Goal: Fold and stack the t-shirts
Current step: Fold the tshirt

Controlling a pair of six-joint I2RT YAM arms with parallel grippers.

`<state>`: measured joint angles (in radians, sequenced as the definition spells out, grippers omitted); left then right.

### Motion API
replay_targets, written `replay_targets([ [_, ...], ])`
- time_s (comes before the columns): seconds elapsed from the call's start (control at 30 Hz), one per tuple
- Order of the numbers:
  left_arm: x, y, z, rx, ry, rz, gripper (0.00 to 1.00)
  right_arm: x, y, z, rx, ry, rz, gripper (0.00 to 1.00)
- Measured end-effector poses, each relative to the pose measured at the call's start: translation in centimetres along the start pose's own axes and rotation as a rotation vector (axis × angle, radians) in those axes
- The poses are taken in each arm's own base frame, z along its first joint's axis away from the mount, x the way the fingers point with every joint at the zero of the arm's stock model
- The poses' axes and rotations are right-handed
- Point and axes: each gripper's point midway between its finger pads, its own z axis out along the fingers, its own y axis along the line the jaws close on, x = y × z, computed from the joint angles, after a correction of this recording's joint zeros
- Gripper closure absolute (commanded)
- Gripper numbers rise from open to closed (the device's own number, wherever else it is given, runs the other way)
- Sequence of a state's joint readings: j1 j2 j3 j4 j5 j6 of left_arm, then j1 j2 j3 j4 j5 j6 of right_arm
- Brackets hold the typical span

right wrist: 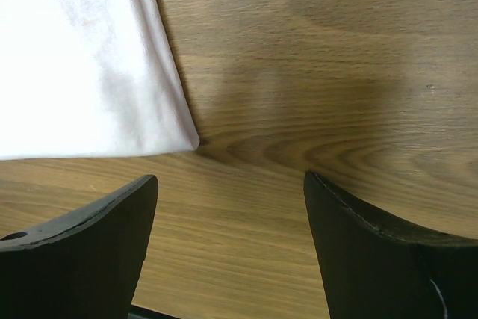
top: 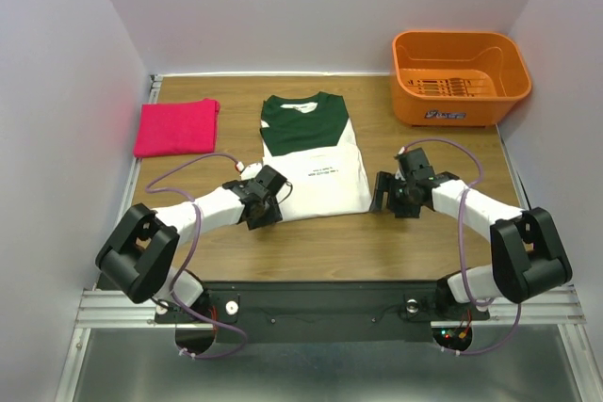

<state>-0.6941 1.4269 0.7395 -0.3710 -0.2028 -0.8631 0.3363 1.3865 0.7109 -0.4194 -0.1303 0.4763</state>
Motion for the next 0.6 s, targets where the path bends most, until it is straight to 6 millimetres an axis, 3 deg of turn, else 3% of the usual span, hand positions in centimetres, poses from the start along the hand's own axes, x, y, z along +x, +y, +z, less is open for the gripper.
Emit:
replay_targets([
  [0.3, -1.0, -0.4, -0.6, 0.013, -0.038, -0.012, 0.48, -0.1, 0.3, 0.1, 0.004, 0.003, -0.012, 0.15],
  [0.6, -0.9, -0.7, 0.8, -0.042, -0.017, 0.018, 0.53, -0.5, 1.0, 0.7, 0.022, 0.000, -0.038, 0.15],
])
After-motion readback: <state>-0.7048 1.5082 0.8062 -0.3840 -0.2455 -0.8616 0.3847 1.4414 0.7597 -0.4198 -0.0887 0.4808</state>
